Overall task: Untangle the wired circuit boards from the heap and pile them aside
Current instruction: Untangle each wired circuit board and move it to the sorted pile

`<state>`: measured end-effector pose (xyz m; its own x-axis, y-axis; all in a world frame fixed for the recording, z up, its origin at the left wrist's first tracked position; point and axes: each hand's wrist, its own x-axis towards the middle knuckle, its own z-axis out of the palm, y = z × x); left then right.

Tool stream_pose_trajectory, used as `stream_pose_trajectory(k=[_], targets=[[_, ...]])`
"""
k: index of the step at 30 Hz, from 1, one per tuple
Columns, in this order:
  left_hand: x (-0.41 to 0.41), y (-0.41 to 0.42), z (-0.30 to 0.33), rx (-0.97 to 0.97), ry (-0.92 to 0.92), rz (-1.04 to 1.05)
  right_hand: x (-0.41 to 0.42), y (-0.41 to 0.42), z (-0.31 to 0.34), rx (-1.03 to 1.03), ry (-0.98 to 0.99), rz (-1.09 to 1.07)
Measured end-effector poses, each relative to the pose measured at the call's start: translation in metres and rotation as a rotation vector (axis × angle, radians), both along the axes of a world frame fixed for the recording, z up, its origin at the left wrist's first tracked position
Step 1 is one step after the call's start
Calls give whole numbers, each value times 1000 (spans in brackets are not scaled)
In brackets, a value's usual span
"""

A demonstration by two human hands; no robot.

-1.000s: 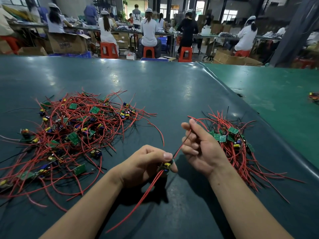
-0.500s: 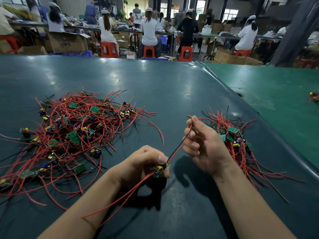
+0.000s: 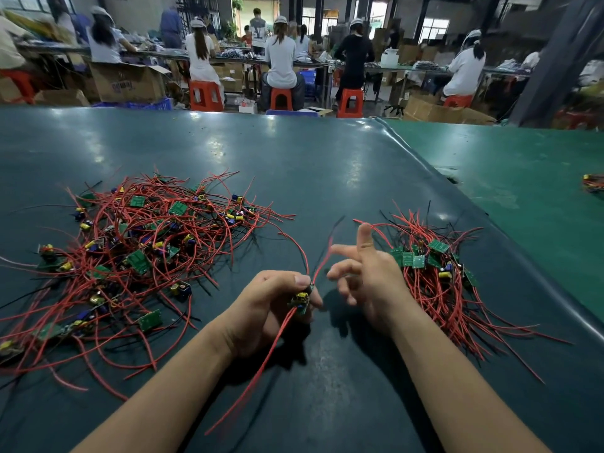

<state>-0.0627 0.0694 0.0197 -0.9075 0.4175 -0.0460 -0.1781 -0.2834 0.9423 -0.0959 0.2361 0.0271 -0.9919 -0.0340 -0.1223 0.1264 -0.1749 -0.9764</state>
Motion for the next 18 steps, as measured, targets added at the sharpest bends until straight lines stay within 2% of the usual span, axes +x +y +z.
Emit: stream_pose_trajectory(k=[2, 5, 10, 18], targets=[[0, 2, 0, 35, -13, 1, 5, -2, -1, -3, -52, 230], [0, 5, 1, 81, 38, -36, 12, -5, -6, -3, 60, 425], [0, 3, 2, -34, 27, -1, 4, 0, -2, -52, 119, 199], [9, -5, 4, -209, 196, -244, -10, 21, 3, -321, 125, -256]])
